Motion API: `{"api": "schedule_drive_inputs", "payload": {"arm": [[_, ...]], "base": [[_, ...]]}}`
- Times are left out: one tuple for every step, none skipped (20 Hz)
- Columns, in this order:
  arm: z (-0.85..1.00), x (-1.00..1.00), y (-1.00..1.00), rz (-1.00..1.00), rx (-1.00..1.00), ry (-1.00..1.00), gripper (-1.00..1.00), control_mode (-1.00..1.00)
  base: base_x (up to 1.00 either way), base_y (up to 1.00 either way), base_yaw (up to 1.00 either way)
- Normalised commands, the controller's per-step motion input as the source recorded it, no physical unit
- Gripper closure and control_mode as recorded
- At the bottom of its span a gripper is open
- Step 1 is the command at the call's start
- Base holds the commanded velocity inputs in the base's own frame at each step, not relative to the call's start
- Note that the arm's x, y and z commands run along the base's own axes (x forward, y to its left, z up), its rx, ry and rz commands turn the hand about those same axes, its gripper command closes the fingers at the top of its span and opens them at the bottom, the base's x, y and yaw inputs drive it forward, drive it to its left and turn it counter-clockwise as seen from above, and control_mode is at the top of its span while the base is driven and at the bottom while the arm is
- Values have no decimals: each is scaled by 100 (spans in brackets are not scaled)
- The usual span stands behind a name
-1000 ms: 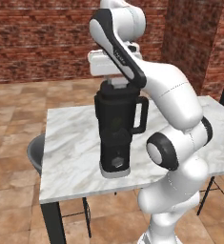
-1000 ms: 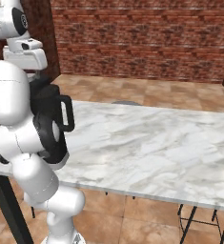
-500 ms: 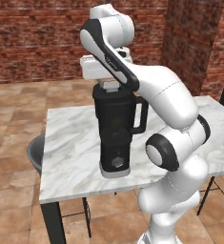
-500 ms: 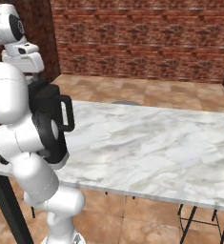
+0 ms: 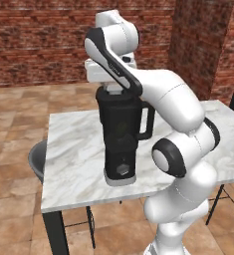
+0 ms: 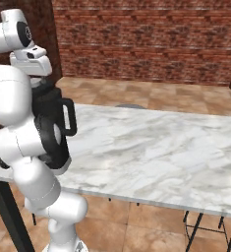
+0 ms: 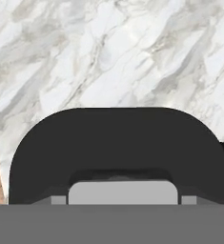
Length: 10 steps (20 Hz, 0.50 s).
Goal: Open the blender lid, put the mango in the blender, close the lid, and start the blender.
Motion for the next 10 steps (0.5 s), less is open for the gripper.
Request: {"api": "schedule_drive_inputs", "payload": {"arm": [[0, 44, -15, 1, 3, 0, 100, -100], [0, 45, -15, 3, 4, 0, 100, -100], [0, 39, -10, 4, 4, 0, 100, -100], [0, 37, -6, 4, 3, 0, 100, -100], [-1, 34, -4, 6, 3, 0, 100, -100], [-4, 29, -9, 8, 2, 0, 100, -100], [-8, 21, -10, 10, 2, 0, 100, -100], [-13, 12, -14, 13, 1, 0, 100, -100], [-17, 0, -16, 14, 1, 0, 100, -100], [-22, 0, -19, 14, 0, 0, 100, -100]], "base": [[0, 0, 0], [0, 0, 0], [0, 0, 0], [0, 0, 0], [0, 0, 0], [0, 0, 0], [0, 0, 0], [0, 0, 0], [0, 0, 0], [0, 0, 0]]}}
